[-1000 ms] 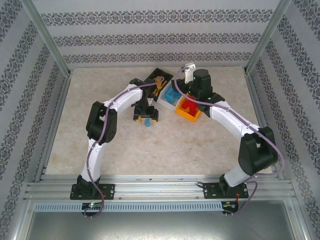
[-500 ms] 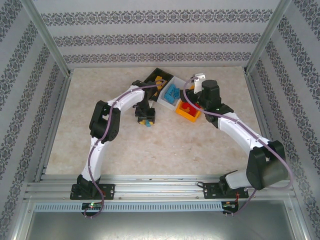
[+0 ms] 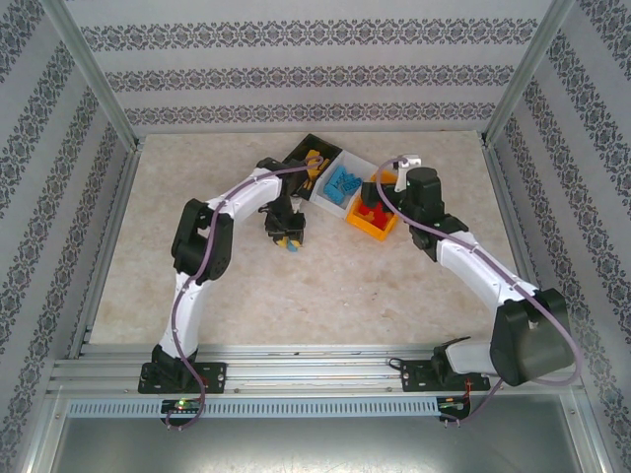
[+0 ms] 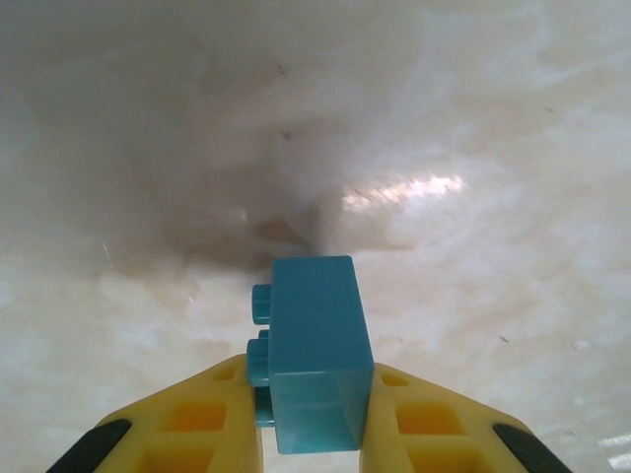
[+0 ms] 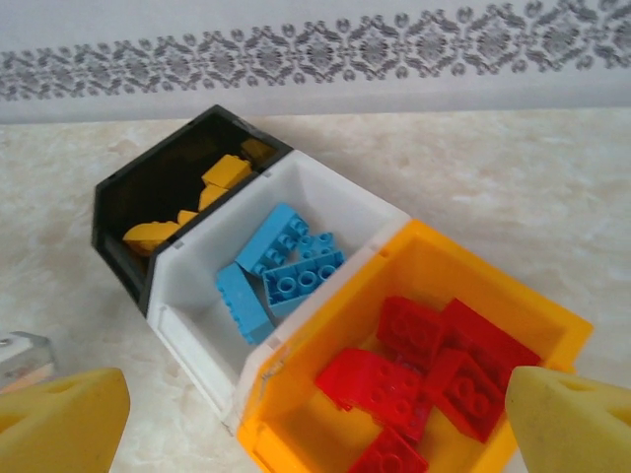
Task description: Sort the legos into containers by color
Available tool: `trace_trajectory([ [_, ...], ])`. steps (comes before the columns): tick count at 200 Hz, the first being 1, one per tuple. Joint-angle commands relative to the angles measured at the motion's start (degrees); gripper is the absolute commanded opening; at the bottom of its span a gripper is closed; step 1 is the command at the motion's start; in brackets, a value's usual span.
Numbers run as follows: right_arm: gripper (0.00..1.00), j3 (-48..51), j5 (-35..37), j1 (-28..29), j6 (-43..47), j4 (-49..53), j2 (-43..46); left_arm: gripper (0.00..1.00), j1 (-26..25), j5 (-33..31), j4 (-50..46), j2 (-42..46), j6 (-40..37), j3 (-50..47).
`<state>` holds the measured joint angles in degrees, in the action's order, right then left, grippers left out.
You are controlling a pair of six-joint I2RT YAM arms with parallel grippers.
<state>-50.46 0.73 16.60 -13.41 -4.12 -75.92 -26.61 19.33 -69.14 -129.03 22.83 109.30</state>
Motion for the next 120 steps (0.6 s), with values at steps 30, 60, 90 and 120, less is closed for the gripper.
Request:
trace_trajectory([
  [30, 0.98, 3.49, 14.11, -1.48, -8.13, 1.96, 7.98, 0.24, 0.42, 5.79, 1.02, 6.96, -5.34, -0.86],
  [60, 0.98, 6.16, 15.87, -4.13, -14.0, 5.02, 12.99, 0.24, 0.42, 10.42, 3.04, 9.41, -6.46, -1.36],
  [90, 0.98, 11.68, 17.79, -5.92, -17.36, 3.5, 18.88, 0.25, 0.42, 18.92, 7.69, 11.97, -3.71, -1.19],
  [120, 0.98, 15.65, 16.92, -7.19, -20.79, 4.57, 23.42, 0.26, 0.42, 25.55, 15.24, 14.52, 1.89, 0.48],
])
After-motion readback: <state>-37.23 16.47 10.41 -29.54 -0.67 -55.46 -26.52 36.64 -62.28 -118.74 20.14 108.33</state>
